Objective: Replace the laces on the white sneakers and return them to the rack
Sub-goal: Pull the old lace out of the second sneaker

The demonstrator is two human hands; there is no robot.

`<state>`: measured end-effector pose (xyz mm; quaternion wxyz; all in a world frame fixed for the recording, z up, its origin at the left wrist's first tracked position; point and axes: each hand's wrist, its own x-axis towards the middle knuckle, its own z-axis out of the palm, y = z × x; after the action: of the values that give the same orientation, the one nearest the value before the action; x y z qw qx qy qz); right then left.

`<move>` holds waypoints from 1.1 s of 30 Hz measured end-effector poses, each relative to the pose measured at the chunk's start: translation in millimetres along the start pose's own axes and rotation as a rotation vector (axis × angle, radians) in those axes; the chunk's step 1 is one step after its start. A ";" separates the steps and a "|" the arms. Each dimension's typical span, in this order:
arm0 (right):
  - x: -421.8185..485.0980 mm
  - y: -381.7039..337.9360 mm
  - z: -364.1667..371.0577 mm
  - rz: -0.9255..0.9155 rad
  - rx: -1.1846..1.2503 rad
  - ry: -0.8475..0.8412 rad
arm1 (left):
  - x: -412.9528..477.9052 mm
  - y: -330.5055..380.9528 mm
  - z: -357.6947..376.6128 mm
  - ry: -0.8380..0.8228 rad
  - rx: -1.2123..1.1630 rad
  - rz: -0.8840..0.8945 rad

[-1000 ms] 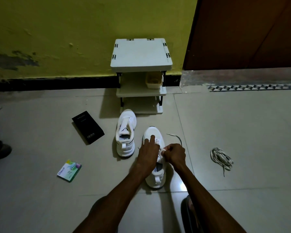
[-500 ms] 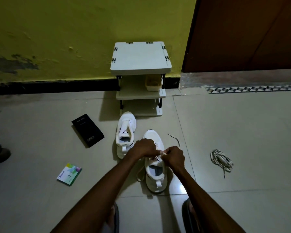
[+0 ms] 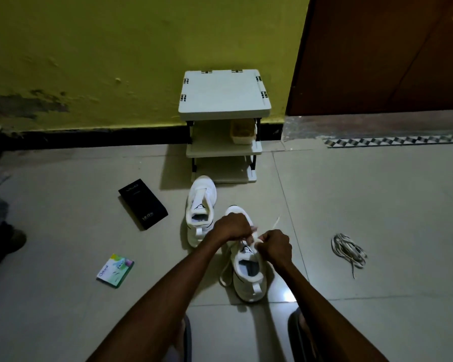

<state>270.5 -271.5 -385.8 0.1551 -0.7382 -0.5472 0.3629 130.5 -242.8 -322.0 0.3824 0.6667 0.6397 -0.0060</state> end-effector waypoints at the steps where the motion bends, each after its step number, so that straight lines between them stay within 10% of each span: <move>1: 0.6 -0.1 -1.1 0.004 -0.007 -0.001 | -0.5 4.9 -4.6 0.125 -0.237 0.028; 4: 7.3 1.9 -6.5 0.019 -0.006 0.011 | -5.0 7.7 -14.4 0.307 -1.274 0.008; 6: 10.4 3.4 -8.2 0.028 -0.002 0.000 | -12.1 3.4 -16.5 0.079 -1.030 -0.008; 8: 10.4 3.1 -7.4 0.032 0.022 -0.018 | -26.2 4.7 -14.7 -0.226 -0.209 -0.046; 10: 9.2 2.4 -5.0 0.041 0.037 -0.024 | -29.5 11.1 -15.8 -0.227 0.052 0.063; 14: 12.8 -0.5 -3.8 0.036 0.030 -0.045 | -23.4 11.0 -28.6 0.399 -0.768 0.309; 19: 13.4 -0.5 -5.0 0.030 0.033 -0.054 | -25.4 13.3 -24.0 0.177 -1.156 0.268; 25: 11.1 -0.1 -3.5 0.033 0.051 -0.038 | -17.6 0.5 2.6 0.179 0.193 0.092; 30: 10.0 1.7 -1.9 0.020 0.049 -0.026 | -14.7 -12.4 30.3 0.318 0.420 0.183; 33: 9.2 1.0 -2.3 0.003 0.027 -0.020 | -17.6 -10.7 32.6 0.481 0.060 0.182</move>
<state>274.1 -263.0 -388.2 0.1591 -0.7333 -0.5424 0.3777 133.9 -275.7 -341.7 0.1985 0.7147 0.6493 0.1681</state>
